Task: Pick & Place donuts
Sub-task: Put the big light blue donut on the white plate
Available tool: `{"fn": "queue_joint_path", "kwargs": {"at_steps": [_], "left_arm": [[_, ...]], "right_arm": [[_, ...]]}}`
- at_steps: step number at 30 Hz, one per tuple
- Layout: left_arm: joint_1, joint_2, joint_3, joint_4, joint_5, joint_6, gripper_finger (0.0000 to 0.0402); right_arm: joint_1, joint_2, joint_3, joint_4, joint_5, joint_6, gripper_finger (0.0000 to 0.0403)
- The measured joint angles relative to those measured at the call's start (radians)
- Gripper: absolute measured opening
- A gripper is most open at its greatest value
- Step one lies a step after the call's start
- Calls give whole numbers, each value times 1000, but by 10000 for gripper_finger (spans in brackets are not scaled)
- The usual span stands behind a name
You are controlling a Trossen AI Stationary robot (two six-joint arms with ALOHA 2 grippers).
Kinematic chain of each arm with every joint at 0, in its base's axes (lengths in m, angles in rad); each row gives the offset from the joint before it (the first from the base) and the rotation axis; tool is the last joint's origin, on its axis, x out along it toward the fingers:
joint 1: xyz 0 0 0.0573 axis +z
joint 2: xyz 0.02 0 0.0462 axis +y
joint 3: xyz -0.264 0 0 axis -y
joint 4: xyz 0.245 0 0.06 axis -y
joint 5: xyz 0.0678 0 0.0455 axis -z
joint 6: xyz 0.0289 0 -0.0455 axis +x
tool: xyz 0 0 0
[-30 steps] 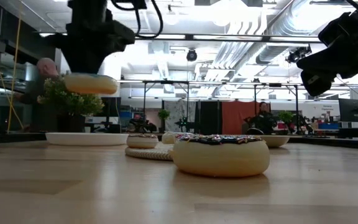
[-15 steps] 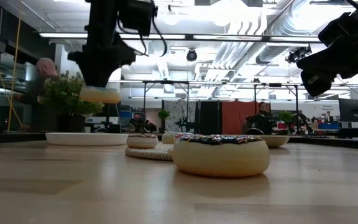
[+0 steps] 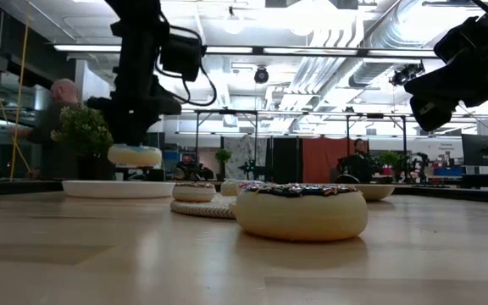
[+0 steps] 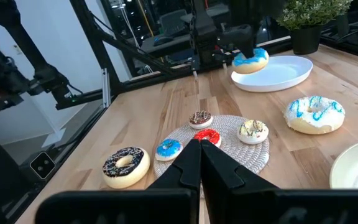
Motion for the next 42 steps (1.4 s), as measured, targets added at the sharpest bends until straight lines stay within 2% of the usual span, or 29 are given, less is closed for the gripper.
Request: {"fn": "queue_joint_path", "kwargs": {"at_steps": [18,42], "left_arm": [[53,18,-140,180,40,-67,108],[52,50,-144,214,54,-40,108]], "right_arm": [[0,0,0,0,0,0,0],[0,0,0,0,0,0,0]]}}
